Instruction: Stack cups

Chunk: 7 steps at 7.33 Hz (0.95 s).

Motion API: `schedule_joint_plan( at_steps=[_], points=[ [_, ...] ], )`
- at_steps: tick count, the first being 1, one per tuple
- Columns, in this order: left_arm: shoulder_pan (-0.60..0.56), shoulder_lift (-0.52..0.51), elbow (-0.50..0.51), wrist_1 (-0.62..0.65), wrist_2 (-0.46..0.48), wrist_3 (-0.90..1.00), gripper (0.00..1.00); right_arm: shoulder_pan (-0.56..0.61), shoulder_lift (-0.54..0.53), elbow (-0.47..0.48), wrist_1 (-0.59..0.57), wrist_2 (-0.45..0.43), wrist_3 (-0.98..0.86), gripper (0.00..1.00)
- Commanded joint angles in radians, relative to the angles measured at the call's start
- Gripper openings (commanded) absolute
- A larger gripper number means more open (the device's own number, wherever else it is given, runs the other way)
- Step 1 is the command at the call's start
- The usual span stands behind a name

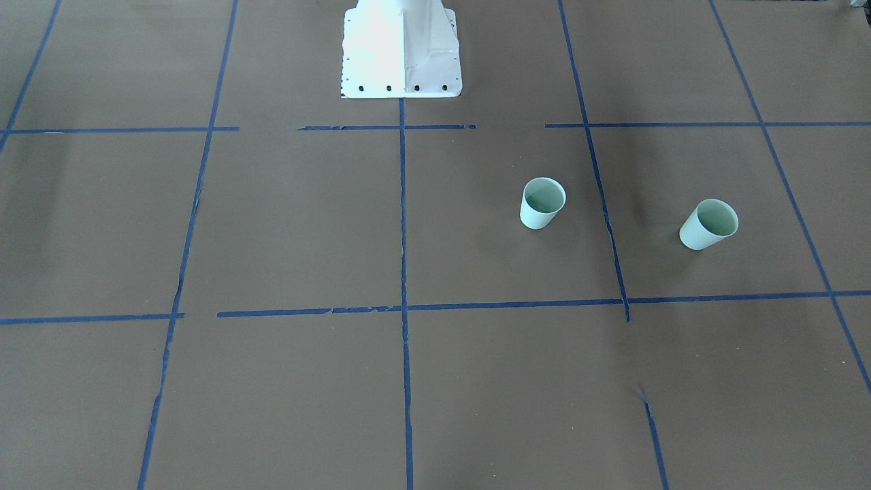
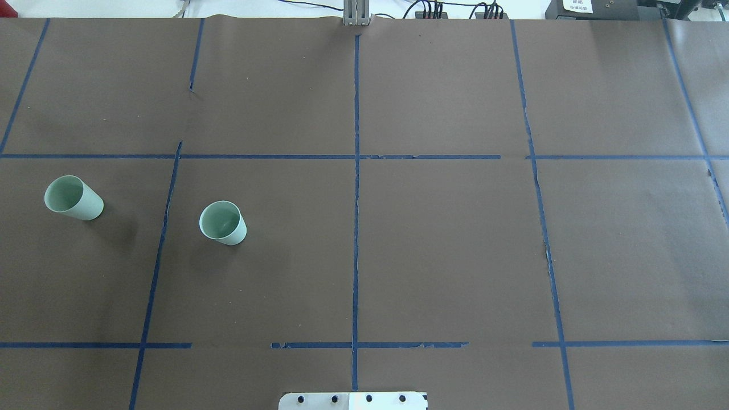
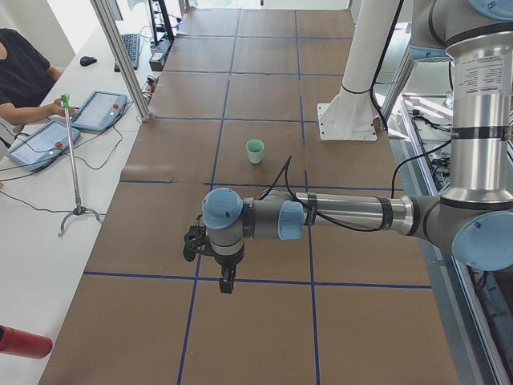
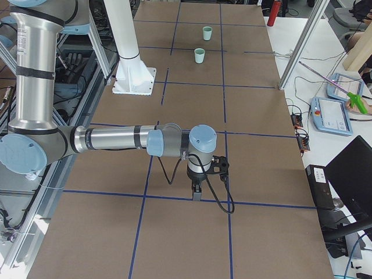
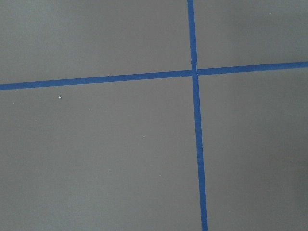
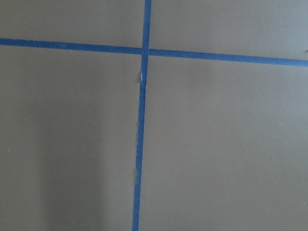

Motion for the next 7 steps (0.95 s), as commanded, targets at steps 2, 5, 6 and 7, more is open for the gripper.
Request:
schedule_joint_plan(
  at_steps=[2,5,6,7],
  points=[
    [0.002,-0.008,-0.039,-0.007,-0.001,-0.007,1.00,0.000,0.000,0.000,0.001,0.000,-0.001,1.00],
    [0.078,-0.020,-0.157,-0.011,-0.001,-0.231,1.00,0.000,0.000,0.000,0.001,0.000,-0.001,1.00],
    [0.139,-0.020,-0.164,-0.042,-0.003,-0.333,1.00,0.000,0.000,0.000,0.000,0.000,-0.001,1.00],
    [0.205,-0.020,-0.149,-0.145,-0.001,-0.460,1.00,0.000,0.000,0.000,0.000,0.000,-0.001,1.00]
  ],
)
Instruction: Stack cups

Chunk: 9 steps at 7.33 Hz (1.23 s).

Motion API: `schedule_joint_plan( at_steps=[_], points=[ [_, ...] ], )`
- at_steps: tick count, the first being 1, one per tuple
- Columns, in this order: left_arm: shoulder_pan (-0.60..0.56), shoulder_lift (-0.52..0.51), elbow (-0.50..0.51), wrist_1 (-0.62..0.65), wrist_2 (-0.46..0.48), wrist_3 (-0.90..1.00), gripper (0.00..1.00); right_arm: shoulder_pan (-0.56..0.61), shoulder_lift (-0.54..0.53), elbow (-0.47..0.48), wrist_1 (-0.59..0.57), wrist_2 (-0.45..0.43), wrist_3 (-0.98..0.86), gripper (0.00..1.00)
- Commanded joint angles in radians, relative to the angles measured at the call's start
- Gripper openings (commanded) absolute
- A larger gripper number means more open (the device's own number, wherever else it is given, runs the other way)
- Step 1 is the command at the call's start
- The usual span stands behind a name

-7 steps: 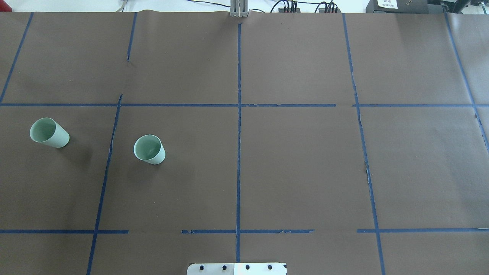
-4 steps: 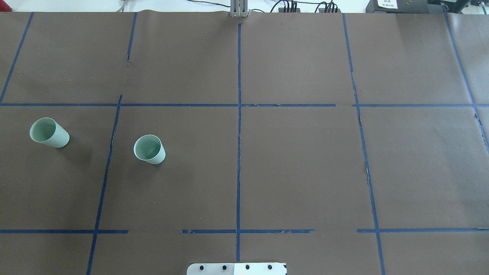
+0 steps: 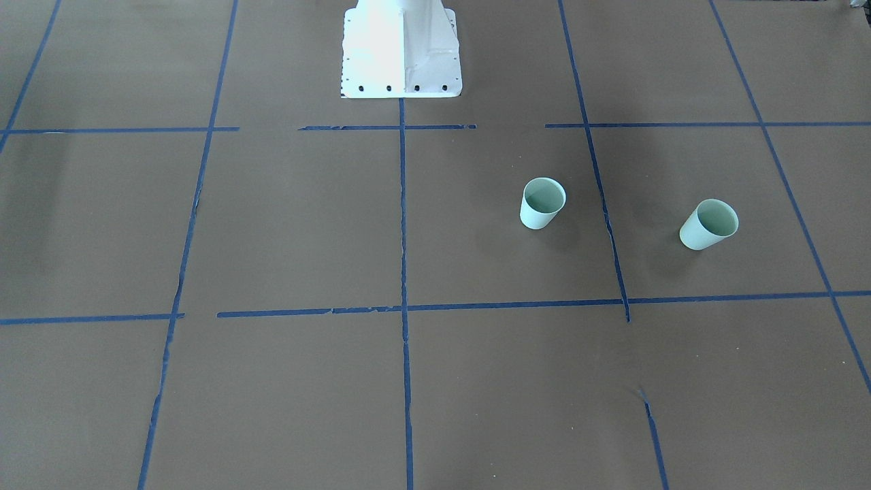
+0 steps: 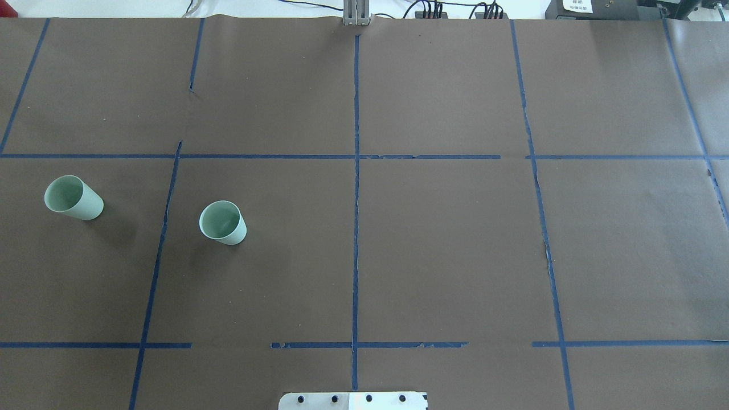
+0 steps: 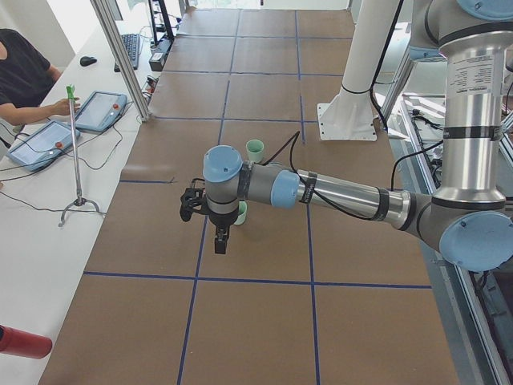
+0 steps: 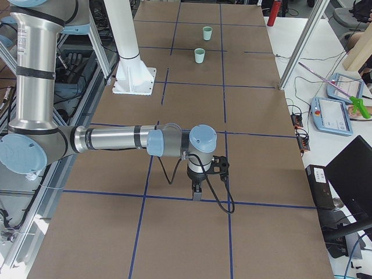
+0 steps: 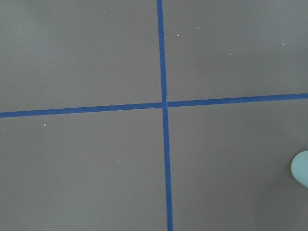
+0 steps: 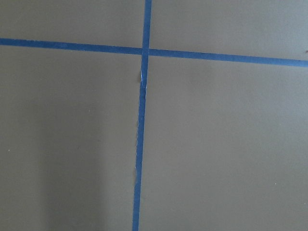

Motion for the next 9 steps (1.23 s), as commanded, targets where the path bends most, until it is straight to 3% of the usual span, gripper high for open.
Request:
schedule_joint_plan(
  at_steps=[1,3,9],
  points=[
    [0.144,0.000,0.028,-0.186,0.002,-0.260,1.00,0.000,0.000,0.000,0.000,0.000,0.000,1.00],
    [0.211,-0.014,0.112,-0.326,0.002,-0.333,1.00,0.000,0.000,0.000,0.000,0.000,0.000,1.00],
    [0.333,-0.108,0.246,-0.381,0.005,-0.382,1.00,0.000,0.000,0.000,0.000,0.000,0.000,1.00]
  ],
)
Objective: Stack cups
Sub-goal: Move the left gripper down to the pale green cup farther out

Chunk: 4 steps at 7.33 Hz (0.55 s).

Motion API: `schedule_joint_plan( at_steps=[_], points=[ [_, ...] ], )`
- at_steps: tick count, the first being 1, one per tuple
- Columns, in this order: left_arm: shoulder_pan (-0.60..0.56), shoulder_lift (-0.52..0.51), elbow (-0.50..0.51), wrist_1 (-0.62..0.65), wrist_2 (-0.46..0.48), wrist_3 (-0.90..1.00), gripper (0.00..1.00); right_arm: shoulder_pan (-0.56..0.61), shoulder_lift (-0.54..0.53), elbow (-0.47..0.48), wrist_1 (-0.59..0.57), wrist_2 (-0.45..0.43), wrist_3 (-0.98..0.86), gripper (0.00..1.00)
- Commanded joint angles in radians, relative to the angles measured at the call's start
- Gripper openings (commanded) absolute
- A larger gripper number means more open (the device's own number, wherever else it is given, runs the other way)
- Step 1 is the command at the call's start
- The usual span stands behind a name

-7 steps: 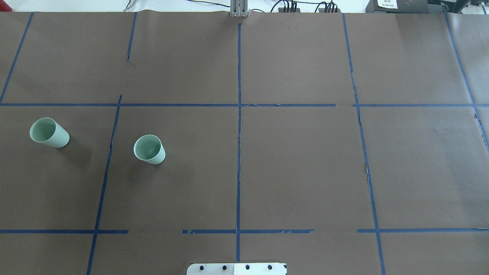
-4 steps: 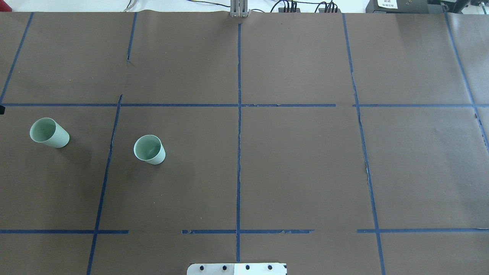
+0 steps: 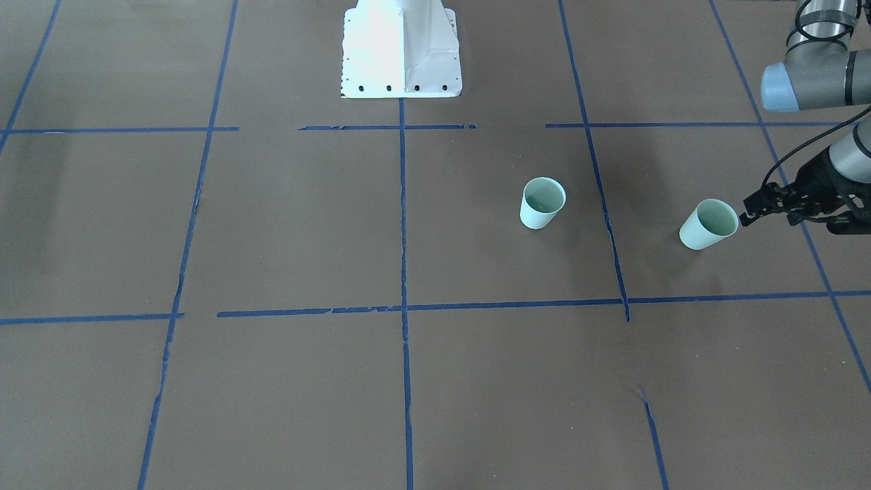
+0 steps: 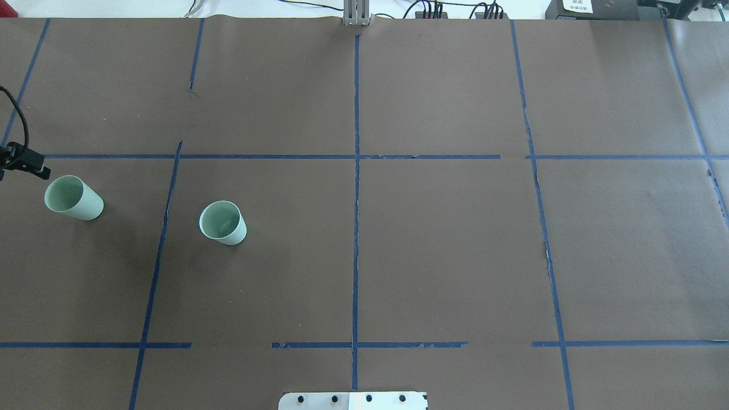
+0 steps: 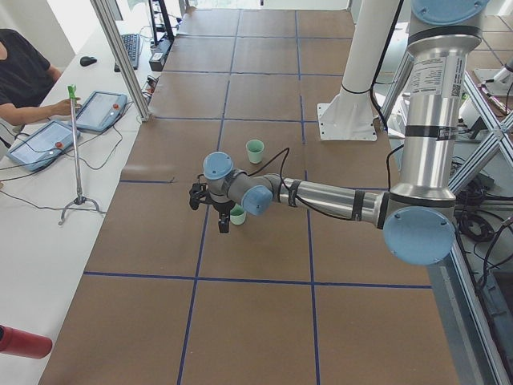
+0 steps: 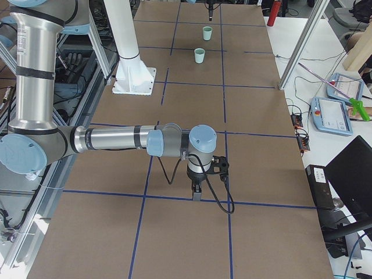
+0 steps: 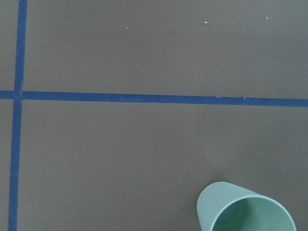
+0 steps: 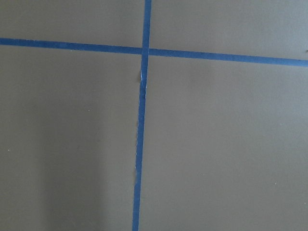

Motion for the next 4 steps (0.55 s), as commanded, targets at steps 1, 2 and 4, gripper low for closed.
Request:
schedule_joint_plan(
  at_steps=[1,2,4],
  points=[
    [0.034,-0.010,0.033,-0.029,-0.003,0.000,1.00,0.000,0.000,0.000,0.000,0.000,0.000,1.00],
    [0.048,-0.009,0.035,-0.029,-0.005,0.000,1.00,0.000,0.000,0.000,0.000,0.000,0.000,1.00],
    [0.071,-0.009,0.038,-0.027,-0.006,0.000,1.00,0.000,0.000,0.000,0.001,0.000,0.000,1.00]
  ],
)
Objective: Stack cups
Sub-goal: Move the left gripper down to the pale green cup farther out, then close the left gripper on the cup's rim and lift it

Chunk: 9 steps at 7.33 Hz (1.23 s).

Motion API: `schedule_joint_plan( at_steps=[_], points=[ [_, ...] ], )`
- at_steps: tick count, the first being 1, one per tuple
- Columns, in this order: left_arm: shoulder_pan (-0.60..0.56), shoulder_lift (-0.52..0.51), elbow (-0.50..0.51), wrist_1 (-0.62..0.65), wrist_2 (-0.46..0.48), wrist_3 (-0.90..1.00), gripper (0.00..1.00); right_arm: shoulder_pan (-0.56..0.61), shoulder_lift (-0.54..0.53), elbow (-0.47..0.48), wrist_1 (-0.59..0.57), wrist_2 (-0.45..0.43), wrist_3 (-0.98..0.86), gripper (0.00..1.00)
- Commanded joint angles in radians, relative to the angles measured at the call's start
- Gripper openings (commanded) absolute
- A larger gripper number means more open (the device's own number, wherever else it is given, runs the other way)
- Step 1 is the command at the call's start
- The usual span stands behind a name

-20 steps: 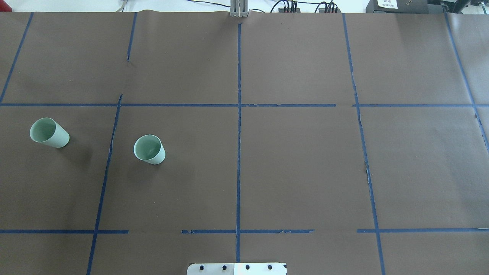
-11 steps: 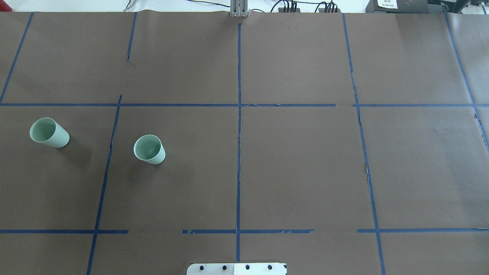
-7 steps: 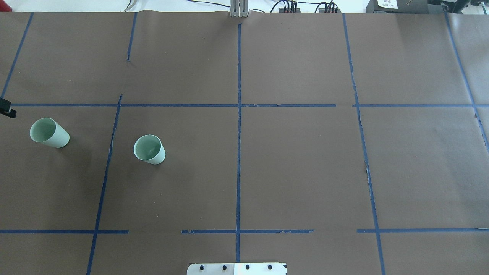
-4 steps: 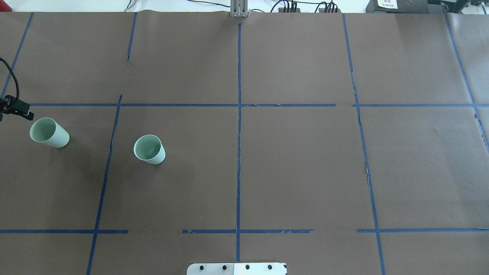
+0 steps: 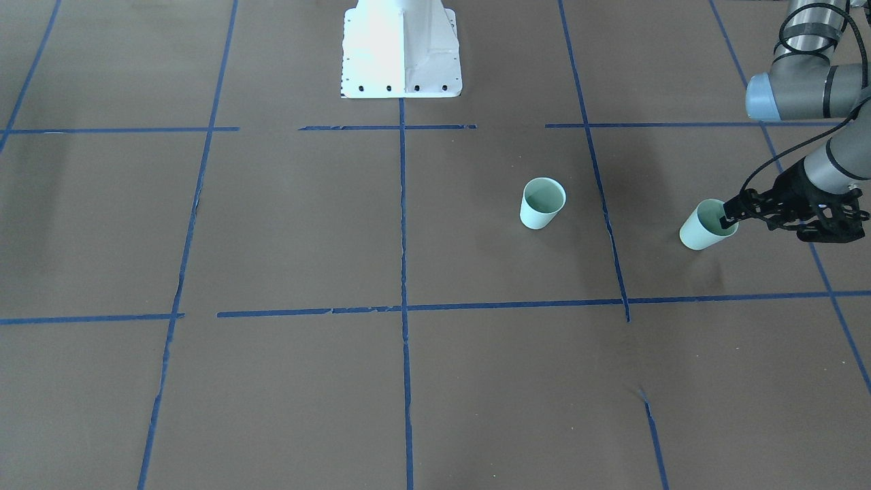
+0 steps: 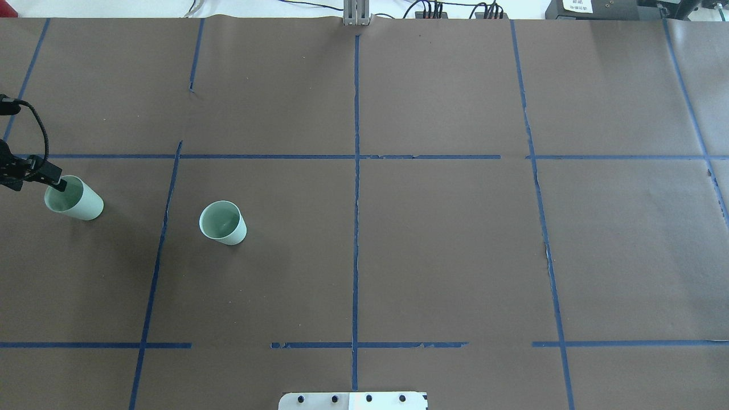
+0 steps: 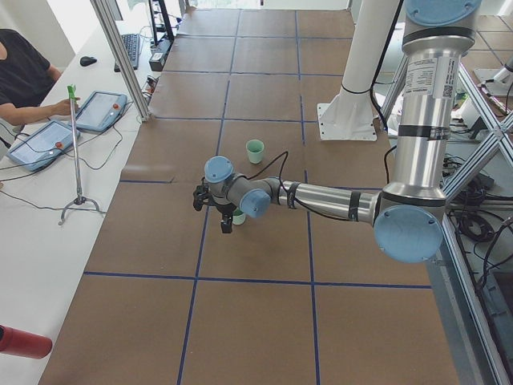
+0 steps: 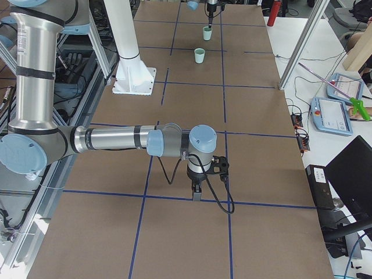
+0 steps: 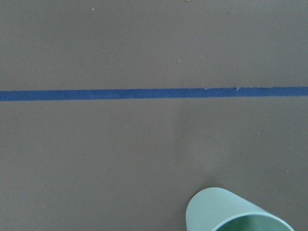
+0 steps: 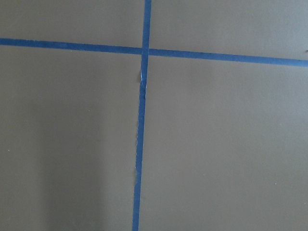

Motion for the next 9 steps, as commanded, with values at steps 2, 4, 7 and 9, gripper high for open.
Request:
schedule_joint_plan(
  at_steps=[2,4,7,9],
  points=[
    [0.034,0.000,-0.006,-0.002,-0.001,-0.017,0.09,0.000,0.000,0.000,0.001,0.000,-0.001,1.00],
    [0.032,0.005,-0.035,0.000,-0.001,-0.083,0.00,0.000,0.000,0.000,0.001,0.000,-0.001,1.00],
    [0.012,0.032,-0.152,0.062,-0.075,-0.083,0.00,0.000,0.000,0.001,-0.001,0.000,-0.001,1.00],
    [-0.055,0.023,-0.316,0.284,-0.087,-0.072,0.00,0.000,0.000,0.000,0.001,0.000,-0.001,1.00]
  ],
)
